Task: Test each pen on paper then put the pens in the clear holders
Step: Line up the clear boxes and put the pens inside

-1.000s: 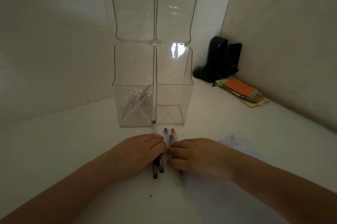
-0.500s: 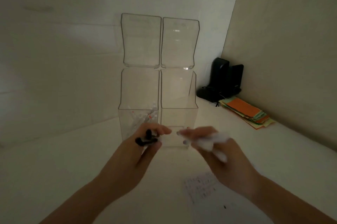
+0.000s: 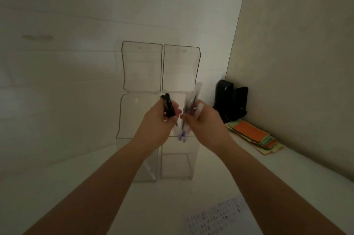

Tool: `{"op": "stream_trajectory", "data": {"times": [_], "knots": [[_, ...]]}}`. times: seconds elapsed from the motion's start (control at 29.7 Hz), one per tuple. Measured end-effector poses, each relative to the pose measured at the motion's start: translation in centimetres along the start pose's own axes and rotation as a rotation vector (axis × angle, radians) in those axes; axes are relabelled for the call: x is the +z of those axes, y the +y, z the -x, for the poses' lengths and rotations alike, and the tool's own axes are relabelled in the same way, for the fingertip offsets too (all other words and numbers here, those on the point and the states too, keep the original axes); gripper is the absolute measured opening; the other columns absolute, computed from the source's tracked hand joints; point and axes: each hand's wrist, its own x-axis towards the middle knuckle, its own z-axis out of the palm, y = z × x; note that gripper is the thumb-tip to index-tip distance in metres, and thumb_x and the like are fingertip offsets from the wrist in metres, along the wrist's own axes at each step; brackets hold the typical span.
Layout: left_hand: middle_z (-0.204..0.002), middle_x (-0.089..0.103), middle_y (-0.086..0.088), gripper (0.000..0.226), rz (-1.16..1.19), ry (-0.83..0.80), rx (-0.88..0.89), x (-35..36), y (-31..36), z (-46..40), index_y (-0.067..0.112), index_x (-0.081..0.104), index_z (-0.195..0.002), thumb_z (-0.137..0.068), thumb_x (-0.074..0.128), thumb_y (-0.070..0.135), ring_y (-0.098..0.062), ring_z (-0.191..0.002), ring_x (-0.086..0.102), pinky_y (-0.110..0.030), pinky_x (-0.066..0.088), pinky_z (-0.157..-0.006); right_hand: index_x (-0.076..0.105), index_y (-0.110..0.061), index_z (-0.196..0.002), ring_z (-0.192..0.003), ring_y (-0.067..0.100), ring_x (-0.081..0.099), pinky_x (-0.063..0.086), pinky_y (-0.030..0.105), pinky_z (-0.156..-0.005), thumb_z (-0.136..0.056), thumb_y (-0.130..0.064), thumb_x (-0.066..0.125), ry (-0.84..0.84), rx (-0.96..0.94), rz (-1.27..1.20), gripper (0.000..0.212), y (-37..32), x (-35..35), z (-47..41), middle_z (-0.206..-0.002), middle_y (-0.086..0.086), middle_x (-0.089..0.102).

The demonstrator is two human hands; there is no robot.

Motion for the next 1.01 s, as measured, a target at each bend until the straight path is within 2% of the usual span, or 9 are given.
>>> {"op": "stream_trajectory", "data": {"times": [0.1, 0.27, 0.37, 0.47, 0.57, 0.71, 0.81, 0.94, 1.01], "knots": [[-0.084, 0.060, 0.002, 0.012, -0.191, -0.041, 0.037, 0.2, -0.3, 0.4, 0.018, 0.054, -0.092, -0.085, 0.056, 0.009, -0.009, -0.075, 0.058, -0.016, 0.045, -0.064, 0.055, -0.014, -0.089, -0.059, 0.005, 0.054, 0.040, 0.007, -0.048, -0.090, -0.022, 0.055, -0.035, -0.006, 0.088, 0.009, 0.6, 0.4, 0.2, -0.067, -0.005, 0.055], [-0.098, 0.058, 0.010, 0.018, -0.143, -0.120, -0.016, 0.2, 0.2, 0.6, 0.020, 0.047, -0.103, -0.089, 0.052, 0.010, 0.001, -0.087, 0.058, -0.013, 0.048, -0.067, 0.059, -0.015, -0.095, -0.072, 0.004, 0.062, 0.048, 0.014, -0.062, -0.083, -0.019, 0.066, -0.060, 0.016, -0.060, 0.014, 1.0, 0.0, -0.1, -0.081, -0.001, 0.067], [-0.097, 0.061, 0.009, 0.019, -0.081, -0.095, 0.015, 0.0, 0.2, 0.8, 0.019, 0.051, -0.101, -0.087, 0.054, 0.006, -0.006, -0.092, 0.060, -0.015, 0.049, -0.077, 0.060, -0.020, -0.098, -0.078, 0.004, 0.064, 0.049, 0.013, -0.067, -0.083, -0.018, 0.065, -0.067, 0.011, -0.086, 0.016, 1.3, -0.1, 0.1, -0.087, -0.002, 0.069], [-0.093, 0.065, 0.007, 0.021, -0.007, -0.063, 0.083, -0.4, 0.1, 1.1, 0.021, 0.055, -0.093, -0.086, 0.054, 0.002, -0.006, -0.091, 0.062, -0.017, 0.048, -0.082, 0.062, -0.022, -0.098, -0.082, -0.001, 0.061, 0.047, 0.005, -0.067, -0.086, -0.016, 0.061, -0.018, -0.054, -0.062, 0.014, 1.7, -0.2, 0.3, -0.087, -0.009, 0.066], [-0.092, 0.065, 0.008, 0.023, 0.013, -0.029, 0.134, -1.6, 0.7, 1.2, 0.023, 0.057, -0.089, -0.085, 0.056, 0.001, 0.000, -0.087, 0.061, -0.012, 0.046, -0.079, 0.063, -0.023, -0.096, -0.086, -0.002, 0.059, 0.046, 0.009, -0.070, -0.087, -0.016, 0.059, 0.096, -0.083, -0.073, 0.012, 1.4, -1.0, 0.2, -0.089, -0.015, 0.062], [-0.101, 0.058, 0.006, 0.019, -0.002, 0.360, 0.201, -5.3, 2.2, -0.7, 0.021, 0.056, -0.095, -0.086, 0.056, 0.004, 0.000, -0.089, 0.056, -0.005, 0.040, -0.073, 0.059, -0.025, -0.099, -0.088, 0.002, 0.057, 0.043, 0.014, -0.076, -0.089, -0.019, 0.056, 0.299, -0.043, -0.222, 0.012, 0.4, -3.3, -1.9, -0.097, -0.007, 0.062], [-0.127, 0.044, 0.000, 0.027, 0.090, 0.562, -0.007, -8.0, 2.2, -3.7, 0.022, 0.049, -0.119, -0.092, 0.050, 0.021, -0.006, -0.109, 0.046, -0.013, 0.035, -0.084, 0.047, -0.030, -0.126, -0.110, 0.016, 0.053, 0.042, 0.034, -0.097, -0.091, -0.038, 0.049, 0.198, 0.153, -0.343, 0.035, -0.2, -3.9, -5.2, -0.123, -0.001, 0.054], [-0.146, 0.033, 0.005, 0.048, 0.210, 0.324, -0.245, -9.6, 1.0, -6.2, 0.030, 0.029, -0.140, -0.095, 0.035, 0.045, -0.016, -0.129, 0.035, -0.038, 0.023, -0.110, 0.024, -0.030, -0.143, -0.128, 0.023, 0.041, 0.035, 0.041, -0.105, -0.093, -0.049, 0.039, -0.010, 0.295, -0.580, 0.056, -1.6, -3.3, -7.5, -0.142, 0.000, 0.038], [-0.147, 0.032, 0.006, 0.049, 0.288, 0.185, -0.227, -9.2, 1.2, -6.3, 0.030, 0.028, -0.141, -0.095, 0.029, 0.048, -0.015, -0.129, 0.036, -0.036, 0.023, -0.109, 0.026, -0.026, -0.143, -0.131, 0.022, 0.039, 0.033, 0.041, -0.107, -0.091, -0.055, 0.037, -0.038, 0.316, -0.666, 0.061, -2.0, -2.8, -7.7, -0.147, 0.002, 0.035]]}}
